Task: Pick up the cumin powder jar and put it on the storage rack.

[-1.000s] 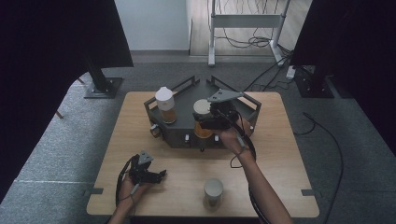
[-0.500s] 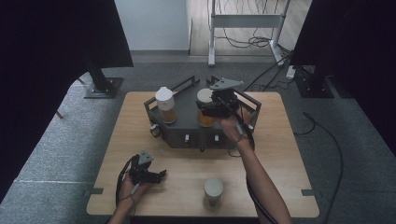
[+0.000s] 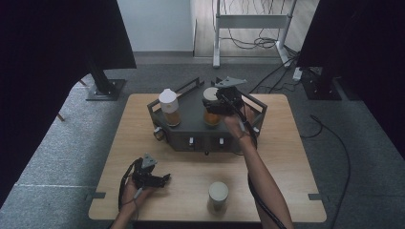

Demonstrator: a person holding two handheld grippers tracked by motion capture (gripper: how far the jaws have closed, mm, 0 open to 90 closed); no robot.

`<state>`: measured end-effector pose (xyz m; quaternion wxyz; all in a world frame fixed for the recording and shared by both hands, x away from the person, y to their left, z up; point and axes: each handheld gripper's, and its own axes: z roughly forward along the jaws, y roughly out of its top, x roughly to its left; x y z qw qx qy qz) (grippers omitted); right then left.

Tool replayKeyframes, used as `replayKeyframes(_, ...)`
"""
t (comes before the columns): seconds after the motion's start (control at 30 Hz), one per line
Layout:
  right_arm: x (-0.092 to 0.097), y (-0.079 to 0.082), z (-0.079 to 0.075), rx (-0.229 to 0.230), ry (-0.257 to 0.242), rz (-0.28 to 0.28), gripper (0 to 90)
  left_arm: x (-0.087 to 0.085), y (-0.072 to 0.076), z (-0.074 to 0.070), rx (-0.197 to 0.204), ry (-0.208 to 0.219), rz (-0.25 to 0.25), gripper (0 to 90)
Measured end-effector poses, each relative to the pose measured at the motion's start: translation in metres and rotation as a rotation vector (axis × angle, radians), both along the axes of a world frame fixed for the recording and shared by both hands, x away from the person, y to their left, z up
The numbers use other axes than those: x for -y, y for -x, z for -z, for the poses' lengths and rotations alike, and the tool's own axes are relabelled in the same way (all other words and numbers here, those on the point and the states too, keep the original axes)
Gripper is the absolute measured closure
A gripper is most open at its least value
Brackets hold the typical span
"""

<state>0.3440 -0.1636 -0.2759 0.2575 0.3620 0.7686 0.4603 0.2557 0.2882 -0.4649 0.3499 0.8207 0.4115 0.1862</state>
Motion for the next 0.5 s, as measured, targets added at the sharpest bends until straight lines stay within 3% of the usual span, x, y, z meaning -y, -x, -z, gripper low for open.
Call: replayKeyframes(0.5,-0.017,-0.008,0.011,-0.007,0.025,0.003,33.0,0.0,0.0,0.0,-0.001,0.0,0.0,4.4)
